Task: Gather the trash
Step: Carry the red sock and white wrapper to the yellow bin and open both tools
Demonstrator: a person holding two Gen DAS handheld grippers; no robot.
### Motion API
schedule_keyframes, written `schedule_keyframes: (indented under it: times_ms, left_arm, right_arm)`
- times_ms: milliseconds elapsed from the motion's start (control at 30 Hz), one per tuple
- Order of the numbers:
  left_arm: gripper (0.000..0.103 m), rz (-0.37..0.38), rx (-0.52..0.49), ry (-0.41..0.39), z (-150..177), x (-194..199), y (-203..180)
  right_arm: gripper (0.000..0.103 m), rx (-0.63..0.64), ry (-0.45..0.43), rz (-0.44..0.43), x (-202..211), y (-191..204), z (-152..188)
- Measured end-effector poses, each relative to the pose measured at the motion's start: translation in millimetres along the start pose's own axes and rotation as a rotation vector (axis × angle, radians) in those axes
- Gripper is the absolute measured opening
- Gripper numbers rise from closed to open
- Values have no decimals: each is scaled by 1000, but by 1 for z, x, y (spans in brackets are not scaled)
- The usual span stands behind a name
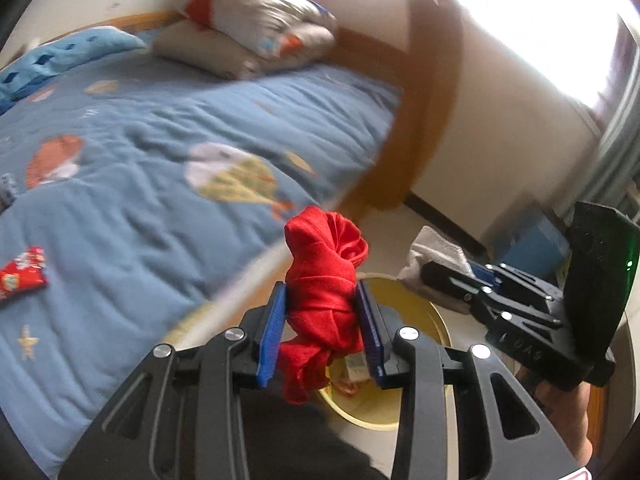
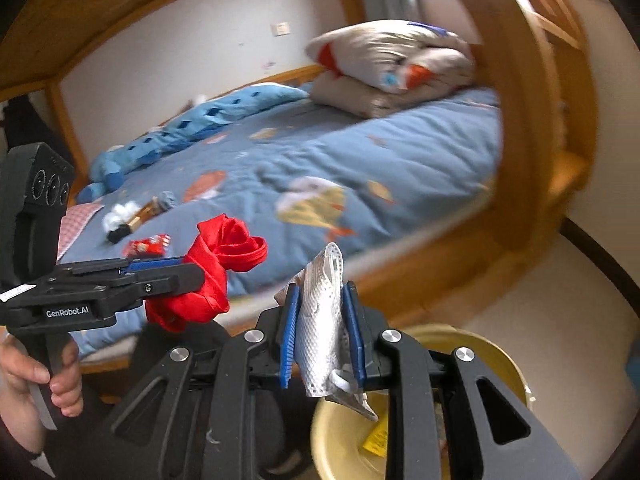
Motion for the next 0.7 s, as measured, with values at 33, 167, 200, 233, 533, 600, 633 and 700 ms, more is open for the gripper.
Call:
schedule_keyframes:
  times_ms: [33,167,200,233,533,600,633,700]
  left_arm:
    - [36,8,-18,16,5,-6,-11]
    - [36,44,-55,87,24,-32,-46]
    - [36,46,-67,111,32,-41,-55]
    - [36,38,-80,125,37,-48,-60]
    - [36,13,-196,276,85,-113,-104]
    - [38,19,-189,291,87,-120,-108]
    - [43,20,-181,287,86,-121,-108]
    - [76,24,-170,279,81,-125,-108]
  right_arm:
    - [22,-10,2,10,7,-7,6]
    - [23,-49,25,55,28,-34,34]
    - [23,-61,35,68,33,-43,43]
    - [23,-74,49,77,36,-50,52]
    - [25,-167,117,126,45,-96,100]
    - [33,-173,132,129,44,-101,105]
    - [38,-171,139,138,43,-106,107]
    - [52,-178,144,152,42,-114,109]
Point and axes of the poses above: each gripper's, at about its wrist camera, not at the fingertips, and x roughly against the way its jaws point, y to its left, z to its underside, the point moved 9 cm from there along -x, roughly the way its jaws point, and after that the axes turned 10 degrees about -z, right-handed, at the moved point
